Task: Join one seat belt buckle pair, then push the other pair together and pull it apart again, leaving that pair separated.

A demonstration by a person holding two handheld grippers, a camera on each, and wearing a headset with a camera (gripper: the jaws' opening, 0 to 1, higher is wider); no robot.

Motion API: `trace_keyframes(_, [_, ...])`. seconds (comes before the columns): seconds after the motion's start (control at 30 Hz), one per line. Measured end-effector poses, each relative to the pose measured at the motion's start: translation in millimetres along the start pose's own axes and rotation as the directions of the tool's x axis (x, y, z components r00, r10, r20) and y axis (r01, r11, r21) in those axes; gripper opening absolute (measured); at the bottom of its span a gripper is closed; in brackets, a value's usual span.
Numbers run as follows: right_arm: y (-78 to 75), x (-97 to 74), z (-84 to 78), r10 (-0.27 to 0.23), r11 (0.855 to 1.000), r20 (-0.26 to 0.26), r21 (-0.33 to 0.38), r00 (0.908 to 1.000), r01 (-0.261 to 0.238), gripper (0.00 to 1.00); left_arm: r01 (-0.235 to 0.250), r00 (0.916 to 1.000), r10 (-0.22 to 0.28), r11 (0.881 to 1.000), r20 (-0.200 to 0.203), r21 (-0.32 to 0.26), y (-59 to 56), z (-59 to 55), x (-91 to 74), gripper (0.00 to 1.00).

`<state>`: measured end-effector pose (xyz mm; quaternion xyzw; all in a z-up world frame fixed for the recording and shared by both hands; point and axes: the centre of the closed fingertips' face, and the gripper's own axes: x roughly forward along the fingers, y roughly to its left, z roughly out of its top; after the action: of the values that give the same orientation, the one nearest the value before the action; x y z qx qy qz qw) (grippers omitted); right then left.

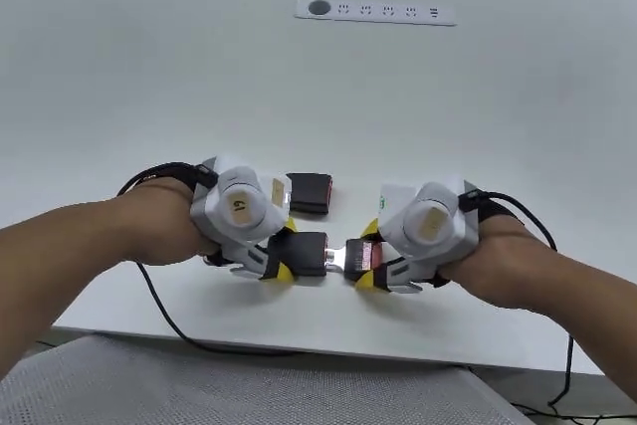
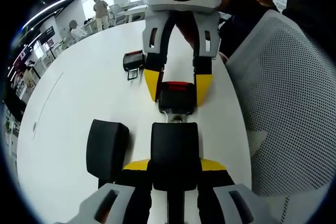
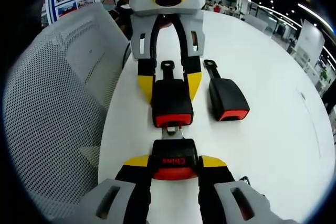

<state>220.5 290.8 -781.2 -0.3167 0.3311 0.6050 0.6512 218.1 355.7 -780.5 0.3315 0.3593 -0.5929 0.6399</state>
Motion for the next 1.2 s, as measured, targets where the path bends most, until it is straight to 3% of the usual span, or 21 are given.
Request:
trace_keyframes(0.53, [1.4, 9.5, 13.9, 0.006, 1.000, 0.014, -0.003, 0.9999, -0.006, 0.29, 0.002, 0.9999, -0.002, 1.000, -0.010, 0.007, 0.3, -0.5, 0.7, 0.33])
trace_keyframes(0.6, [5.0, 11.7, 18.8, 0.011, 1.000, 0.008, -0.029, 0.9999, -0.010, 0.29, 0.003, 0.9999, -0.003, 1.000, -0.013, 0.002, 0.7, -0.8, -0.9, 0.33])
trace_keyframes(1.03, [5.5, 6.0, 12.1, -0.006, 1.000, -0.006, -0.020, 1.0000, 0.006, 0.30, 0.011, 0.9999, -0.012, 1.000, 0.008, 0.012, 2.4, -2.2, -3.3, 0.33])
trace_keyframes(1.2, [9.5, -0.4, 10.3, -0.012, 0.998, -0.028, -0.055, 0.9995, 0.011, 0.30, 0.012, 0.9997, -0.012, 1.000, 0.019, 0.012, 1.1, -1.0, -1.9, 0.33])
